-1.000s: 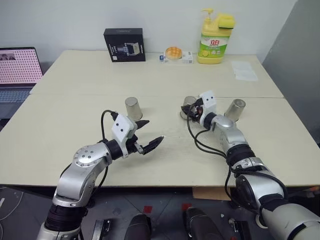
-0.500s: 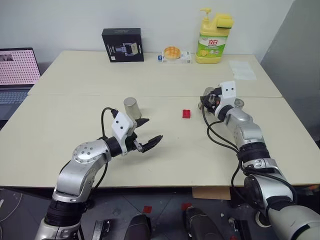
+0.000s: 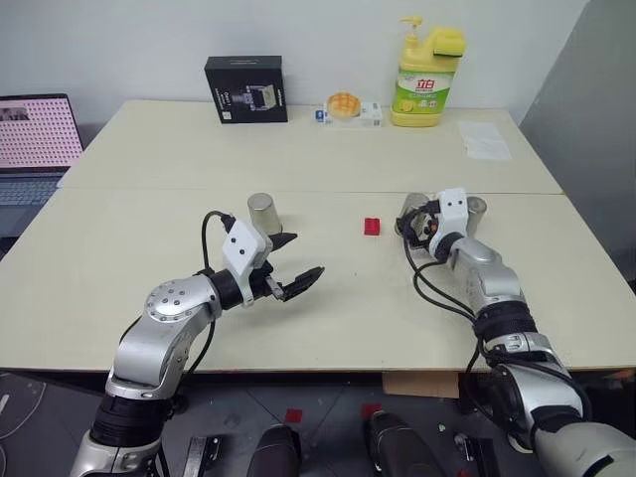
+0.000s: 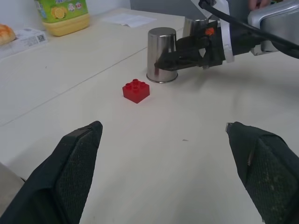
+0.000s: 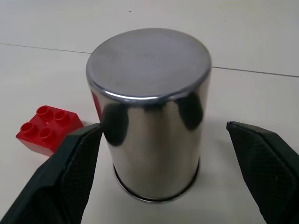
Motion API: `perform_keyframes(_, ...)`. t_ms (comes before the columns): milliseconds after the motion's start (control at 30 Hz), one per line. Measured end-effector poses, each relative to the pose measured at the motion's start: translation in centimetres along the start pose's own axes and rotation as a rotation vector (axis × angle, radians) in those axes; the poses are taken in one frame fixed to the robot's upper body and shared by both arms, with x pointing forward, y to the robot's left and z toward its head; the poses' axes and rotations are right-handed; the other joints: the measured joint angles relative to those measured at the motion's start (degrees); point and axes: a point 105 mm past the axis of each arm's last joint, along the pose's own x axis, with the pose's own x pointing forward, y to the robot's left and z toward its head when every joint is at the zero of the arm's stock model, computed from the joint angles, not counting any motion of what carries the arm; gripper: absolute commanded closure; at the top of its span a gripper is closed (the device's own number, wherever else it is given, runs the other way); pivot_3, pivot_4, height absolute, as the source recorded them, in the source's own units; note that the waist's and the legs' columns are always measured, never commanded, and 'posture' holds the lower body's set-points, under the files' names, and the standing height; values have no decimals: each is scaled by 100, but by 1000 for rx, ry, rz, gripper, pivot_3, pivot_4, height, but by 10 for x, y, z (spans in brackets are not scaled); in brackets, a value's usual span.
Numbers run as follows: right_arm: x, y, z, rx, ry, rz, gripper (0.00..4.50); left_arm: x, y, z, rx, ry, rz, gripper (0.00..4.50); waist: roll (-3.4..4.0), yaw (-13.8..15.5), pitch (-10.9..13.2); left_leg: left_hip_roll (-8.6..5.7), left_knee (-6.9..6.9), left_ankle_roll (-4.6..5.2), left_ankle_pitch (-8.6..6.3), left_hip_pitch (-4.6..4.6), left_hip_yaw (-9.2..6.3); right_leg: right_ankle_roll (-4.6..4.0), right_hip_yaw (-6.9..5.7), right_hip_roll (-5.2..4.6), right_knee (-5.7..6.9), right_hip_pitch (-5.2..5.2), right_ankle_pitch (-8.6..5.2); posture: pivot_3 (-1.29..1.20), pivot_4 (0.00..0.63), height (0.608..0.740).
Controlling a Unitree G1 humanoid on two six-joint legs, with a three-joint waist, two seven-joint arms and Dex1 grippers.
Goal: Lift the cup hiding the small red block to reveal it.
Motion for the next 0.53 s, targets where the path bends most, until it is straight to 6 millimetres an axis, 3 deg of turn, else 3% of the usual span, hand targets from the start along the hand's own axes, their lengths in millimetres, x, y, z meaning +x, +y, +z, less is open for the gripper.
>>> perform_keyframes(133,-35,9,-2,-68,23,86,32,-1,3,-4,-4,18,0,0,1,28,0,-1,-3,0,0,-4,-9,-6,-9,-1,-1,-1,-5,0,150,740)
perform_keyframes(367,-114,25,-11,-128,145,259,32,-11,17,-11,11,75,42,0,9,20,5,1,1,0,0,6,-5,-32,-4,-1,0,2,-21,0,150,740)
perform_keyframes(533,-131,28,7,-108,129,305,32,-13,22,-14,-4,106,66,0,7,-4,4,5,9,1,1,16,1,-33,-3,-1,0,5,-21,0,150,740)
